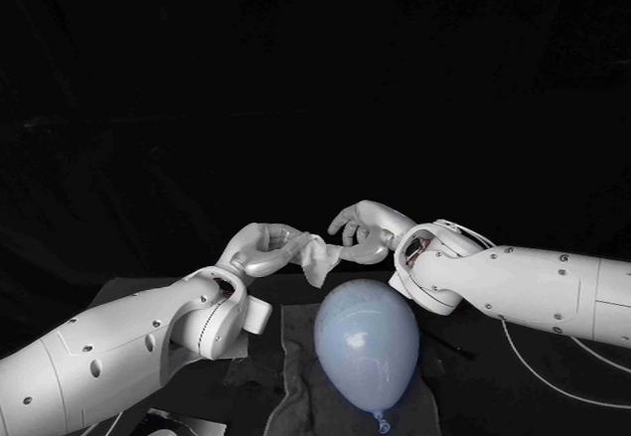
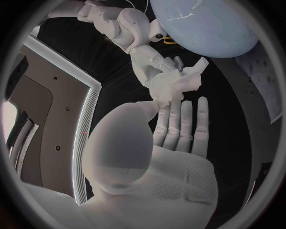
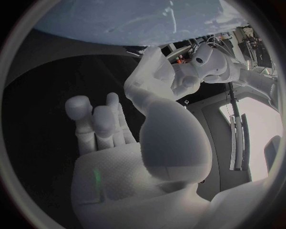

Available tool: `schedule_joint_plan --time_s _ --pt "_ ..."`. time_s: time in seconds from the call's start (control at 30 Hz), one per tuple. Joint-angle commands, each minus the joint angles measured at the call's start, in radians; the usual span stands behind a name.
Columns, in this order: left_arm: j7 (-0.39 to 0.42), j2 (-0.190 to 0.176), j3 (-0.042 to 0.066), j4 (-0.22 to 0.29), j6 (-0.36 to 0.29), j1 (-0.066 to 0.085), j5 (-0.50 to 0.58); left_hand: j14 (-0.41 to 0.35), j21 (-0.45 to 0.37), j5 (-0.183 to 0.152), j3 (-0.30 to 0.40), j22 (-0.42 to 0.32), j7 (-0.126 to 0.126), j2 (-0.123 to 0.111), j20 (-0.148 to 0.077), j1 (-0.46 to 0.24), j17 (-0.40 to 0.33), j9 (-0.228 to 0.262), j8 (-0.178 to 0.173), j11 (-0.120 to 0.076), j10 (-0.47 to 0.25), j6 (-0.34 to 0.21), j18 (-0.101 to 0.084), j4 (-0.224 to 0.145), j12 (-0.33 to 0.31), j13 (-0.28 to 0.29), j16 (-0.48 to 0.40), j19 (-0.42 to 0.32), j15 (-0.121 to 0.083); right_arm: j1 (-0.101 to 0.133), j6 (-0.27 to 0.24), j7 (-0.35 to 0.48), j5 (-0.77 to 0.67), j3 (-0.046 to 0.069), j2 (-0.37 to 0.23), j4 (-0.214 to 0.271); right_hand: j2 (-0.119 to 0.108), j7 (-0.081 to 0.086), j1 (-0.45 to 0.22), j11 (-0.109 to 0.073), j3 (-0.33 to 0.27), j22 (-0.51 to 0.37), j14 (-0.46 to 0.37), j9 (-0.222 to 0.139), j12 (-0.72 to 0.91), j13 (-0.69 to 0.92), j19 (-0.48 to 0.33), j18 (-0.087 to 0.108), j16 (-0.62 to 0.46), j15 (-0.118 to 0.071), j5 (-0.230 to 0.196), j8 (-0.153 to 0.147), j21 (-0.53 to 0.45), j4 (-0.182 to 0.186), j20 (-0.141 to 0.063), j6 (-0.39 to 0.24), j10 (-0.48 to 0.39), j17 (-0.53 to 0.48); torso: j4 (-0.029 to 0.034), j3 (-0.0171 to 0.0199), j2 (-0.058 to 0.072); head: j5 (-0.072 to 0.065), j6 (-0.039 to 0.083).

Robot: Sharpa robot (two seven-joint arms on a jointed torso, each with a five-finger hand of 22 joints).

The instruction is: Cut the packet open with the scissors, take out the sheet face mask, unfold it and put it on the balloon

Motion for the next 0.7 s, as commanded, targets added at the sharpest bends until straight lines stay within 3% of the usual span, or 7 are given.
schedule_joint_plan --time_s 0.03,0.27,0.37,0.57,0.63,0.7 --pt "-0.039 -0.001 0.002 0.0 0.056 0.008 0.097 -0.003 -0.007 0.004 0.035 -0.001 0.006 -0.011 0.001 -0.013 -0.003 0.019 0.011 -0.004 0.002 0.0 -0.006 -0.016 0.006 0.004 0.001 -0.009 -0.002 0.0 0.119 0.004 -0.13 0.0 -0.008 0.002 0.006 0.008 0.021 0.002 -0.007 -0.022 -0.042 0.0 -0.016 -0.037 -0.025 0.016 -0.027 0.002 -0.003 0.002 -0.052 -0.002 0.005 -0.007 -0.006 -0.037 -0.0001 0.0002 -0.001 0.002 -0.001" --pt "-0.058 -0.003 0.002 -0.009 0.047 0.014 0.15 0.01 -0.003 0.005 0.102 0.0 0.009 -0.03 0.002 -0.061 -0.011 0.036 0.027 -0.011 0.014 0.0 -0.002 -0.056 0.013 0.009 0.01 -0.003 -0.007 0.0 0.145 -0.003 -0.148 0.0 -0.02 -0.003 0.041 -0.011 0.098 -0.016 0.049 -0.016 -0.047 0.003 -0.031 -0.104 -0.006 0.015 -0.014 -0.014 -0.008 0.025 -0.039 -0.044 -0.007 0.032 0.016 -0.056 -0.0002 0.0002 -0.001 0.005 0.001" --pt "-0.066 -0.003 0.002 -0.013 0.045 0.017 0.161 0.015 0.0 0.005 0.116 0.001 0.009 -0.033 0.001 -0.075 -0.012 0.04 0.03 -0.013 0.02 0.0 0.0 -0.066 0.015 0.009 0.013 0.0 -0.01 0.001 0.128 0.002 -0.136 0.0 -0.023 -0.007 0.058 -0.019 0.108 -0.025 0.077 0.009 -0.016 0.003 -0.031 -0.131 0.031 0.006 0.02 -0.024 -0.008 0.036 0.019 -0.054 -0.016 0.059 0.04 -0.042 -0.0002 0.0002 0.0 0.008 0.001" --pt "-0.091 0.001 0.002 -0.023 0.031 0.022 0.157 0.02 0.004 0.005 0.127 0.003 0.009 -0.035 0.001 -0.086 -0.014 0.043 0.033 -0.015 0.023 0.002 0.001 -0.076 0.016 0.009 0.016 0.003 -0.011 0.003 0.074 0.024 -0.05 0.0 -0.029 -0.025 0.071 -0.032 0.085 -0.041 0.112 0.061 0.053 -0.005 -0.022 -0.174 0.109 -0.015 0.086 -0.038 -0.002 0.042 0.141 -0.049 -0.03 0.099 0.075 -0.009 0.0006 -0.0007 0.0 0.012 -0.002" --pt "-0.097 0.003 0.002 -0.026 0.027 0.023 0.154 0.021 0.004 0.004 0.128 0.003 0.009 -0.036 0.001 -0.087 -0.014 0.044 0.033 -0.015 0.024 0.002 0.001 -0.077 0.016 0.009 0.016 0.004 -0.012 0.005 0.075 0.032 -0.026 0.0 -0.031 -0.03 0.067 -0.032 0.077 -0.043 0.117 0.069 0.067 -0.008 -0.016 -0.181 0.122 -0.018 0.099 -0.04 0.0 0.039 0.161 -0.048 -0.033 0.103 0.081 -0.004 0.0007 -0.0009 0.0 0.013 -0.002" --pt "-0.103 0.005 0.002 -0.03 0.02 0.024 0.151 0.022 0.005 0.004 0.13 0.004 0.009 -0.036 0.001 -0.089 -0.014 0.044 0.034 -0.016 0.025 0.002 0.001 -0.079 0.016 0.009 0.017 0.004 -0.012 0.008 0.08 0.047 0.013 0.001 -0.033 -0.036 0.037 -0.032 0.031 -0.042 0.09 0.071 0.072 -0.014 -0.006 -0.188 0.125 -0.02 0.104 -0.037 0.019 0.031 0.162 -0.029 -0.032 0.1 0.086 -0.009 0.0007 -0.001 -0.001 0.014 -0.003"
